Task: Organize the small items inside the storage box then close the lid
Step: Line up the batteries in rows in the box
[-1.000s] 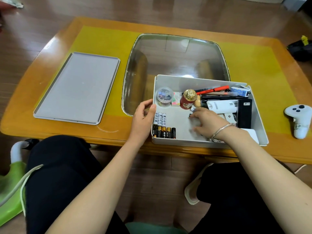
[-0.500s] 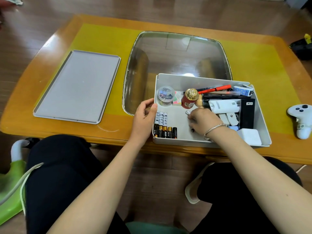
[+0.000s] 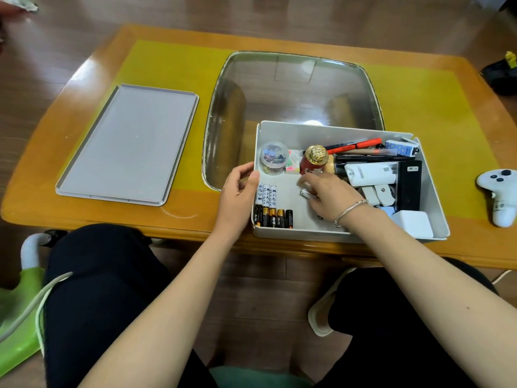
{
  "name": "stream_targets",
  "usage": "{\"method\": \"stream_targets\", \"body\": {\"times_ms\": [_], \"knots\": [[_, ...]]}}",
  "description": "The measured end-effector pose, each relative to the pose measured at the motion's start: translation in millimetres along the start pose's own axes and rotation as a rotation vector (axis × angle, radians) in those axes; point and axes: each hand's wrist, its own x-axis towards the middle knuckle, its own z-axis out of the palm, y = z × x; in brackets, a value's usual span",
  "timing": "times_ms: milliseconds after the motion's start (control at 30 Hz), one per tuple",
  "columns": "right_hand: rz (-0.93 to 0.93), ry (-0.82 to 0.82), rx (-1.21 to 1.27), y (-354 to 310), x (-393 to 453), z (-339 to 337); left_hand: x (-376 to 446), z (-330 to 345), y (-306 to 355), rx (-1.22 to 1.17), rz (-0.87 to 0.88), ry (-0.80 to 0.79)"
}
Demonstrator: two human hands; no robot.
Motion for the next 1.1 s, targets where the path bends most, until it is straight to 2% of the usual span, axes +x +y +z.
{"method": "stream_targets", "body": {"times_ms": [100,200,300,467,800,1000,1100], "knots": [[-0.012,0.05,0.208,-13,6,-2,0,0,0,-0.005,-0.001,0.006],[0.125,0.105,0.455,-24,17,-2,0,0,2,-0.01,-0.002,0.004],[0.258,0.112,0.573,-29,27,3,0,0,1,-0.008,-0.006,0.005],[0.34,-0.028,0.729,-34,29,8,0,0,1,-0.004,-0.002,0.005],[0.271,-0.053,0.639,-35,24,8,0,1,0,-0.004,0.007,0.006],[0.154,-0.067,0.556,-32,13,-5,0,0,-1,-0.01,0.015,0.004],[0.138,-0.07,0.605,-25,0,-17,1,0,-1,-0.007,0.005,0.002]]}}
